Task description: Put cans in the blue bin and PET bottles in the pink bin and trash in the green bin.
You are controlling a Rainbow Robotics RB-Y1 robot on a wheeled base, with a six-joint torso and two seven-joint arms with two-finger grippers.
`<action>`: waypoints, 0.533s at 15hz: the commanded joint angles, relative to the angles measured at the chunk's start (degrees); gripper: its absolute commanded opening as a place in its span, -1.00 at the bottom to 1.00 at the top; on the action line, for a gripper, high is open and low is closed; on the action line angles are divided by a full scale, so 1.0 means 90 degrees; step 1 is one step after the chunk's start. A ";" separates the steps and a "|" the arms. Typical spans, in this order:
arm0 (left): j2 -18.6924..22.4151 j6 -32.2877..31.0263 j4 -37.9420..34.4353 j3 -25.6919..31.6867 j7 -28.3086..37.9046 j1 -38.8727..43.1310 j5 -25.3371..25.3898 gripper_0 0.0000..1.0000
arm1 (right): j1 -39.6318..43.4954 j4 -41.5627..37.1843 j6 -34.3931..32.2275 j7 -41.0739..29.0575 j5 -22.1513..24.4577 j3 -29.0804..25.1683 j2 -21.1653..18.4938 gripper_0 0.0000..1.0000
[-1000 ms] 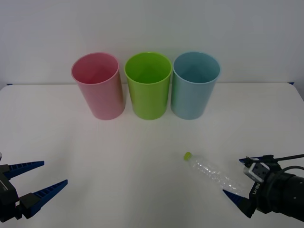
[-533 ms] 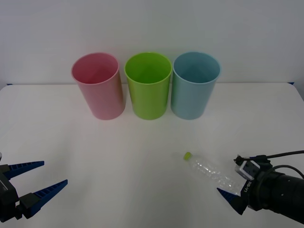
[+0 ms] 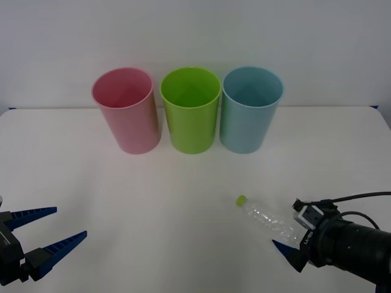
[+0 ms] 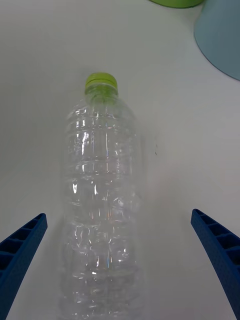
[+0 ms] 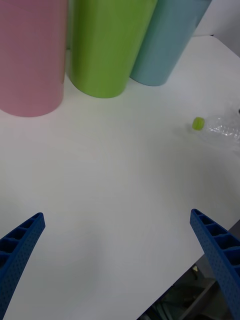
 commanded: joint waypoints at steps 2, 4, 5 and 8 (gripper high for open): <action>0.0000 0.0000 0.0000 0.0000 0.0000 0.0000 0.0000 1.00 | -0.0120 0.0282 0.0162 0.0000 0.0046 0.0099 0.0007 1.00; 0.0000 0.0000 0.0000 0.0000 0.0000 0.0000 0.0000 1.00 | -0.0120 0.0331 0.0191 -0.0020 0.0153 0.0148 0.0007 1.00; 0.0000 0.0000 0.0000 0.0000 0.0000 0.0000 0.0000 1.00 | -0.0140 0.0409 0.0201 -0.0029 0.0163 0.0177 0.0007 1.00; 0.0000 0.0000 0.0000 0.0000 0.0000 0.0000 0.0000 1.00 | -0.0159 0.0458 0.0201 -0.0059 0.0182 0.0206 0.0007 1.00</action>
